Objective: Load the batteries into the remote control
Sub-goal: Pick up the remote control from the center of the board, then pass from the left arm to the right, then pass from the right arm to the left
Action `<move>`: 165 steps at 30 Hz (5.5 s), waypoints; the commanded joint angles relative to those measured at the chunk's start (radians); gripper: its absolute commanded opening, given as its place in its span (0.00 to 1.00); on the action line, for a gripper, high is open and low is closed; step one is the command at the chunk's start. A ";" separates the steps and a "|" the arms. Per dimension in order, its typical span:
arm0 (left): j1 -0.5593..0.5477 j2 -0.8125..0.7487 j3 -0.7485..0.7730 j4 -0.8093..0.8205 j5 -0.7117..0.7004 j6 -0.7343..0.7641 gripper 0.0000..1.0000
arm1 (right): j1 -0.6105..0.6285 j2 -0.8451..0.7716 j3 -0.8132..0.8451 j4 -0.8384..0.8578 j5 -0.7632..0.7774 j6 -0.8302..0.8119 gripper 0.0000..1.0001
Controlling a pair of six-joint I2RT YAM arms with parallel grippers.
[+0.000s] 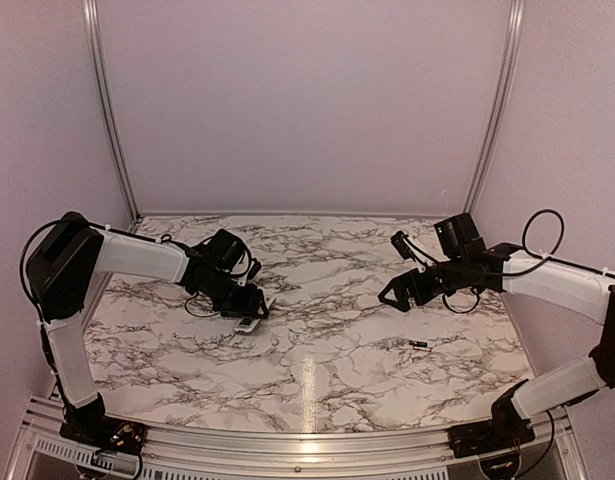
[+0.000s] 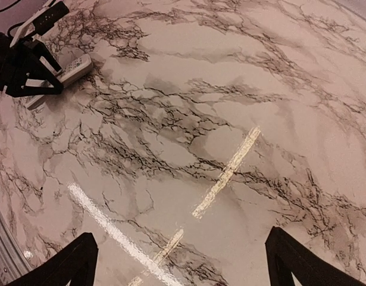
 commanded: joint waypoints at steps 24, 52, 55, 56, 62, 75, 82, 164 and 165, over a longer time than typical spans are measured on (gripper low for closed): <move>-0.137 -0.155 -0.113 -0.079 0.642 -0.003 0.20 | 0.841 -0.012 0.124 0.035 0.474 -0.397 0.84; -0.166 -0.099 -0.107 0.023 0.633 -0.363 0.26 | 1.009 0.402 0.440 -0.064 0.645 -0.631 0.56; -0.167 -0.103 -0.087 -0.018 0.616 -0.353 0.26 | 1.009 0.441 0.473 -0.099 0.669 -0.627 0.55; -0.167 -0.106 -0.083 -0.030 0.606 -0.351 0.26 | 1.009 0.453 0.485 -0.116 0.681 -0.623 0.55; -0.173 -0.112 -0.082 -0.073 0.582 -0.344 0.26 | 1.010 0.507 0.536 -0.170 0.759 -0.619 0.55; -0.175 -0.096 -0.060 -0.099 0.549 -0.379 0.27 | 1.015 0.609 0.593 -0.208 0.873 -0.620 0.49; -0.178 -0.092 -0.047 -0.107 0.554 -0.381 0.26 | 1.015 0.651 0.596 -0.200 0.900 -0.628 0.45; -0.337 -0.550 -0.239 0.490 -0.193 0.594 0.99 | 0.303 -0.123 -0.153 0.942 -0.181 0.594 0.00; -0.348 -0.540 -0.229 0.487 -0.207 0.605 0.99 | 0.303 -0.118 -0.153 0.949 -0.195 0.599 0.00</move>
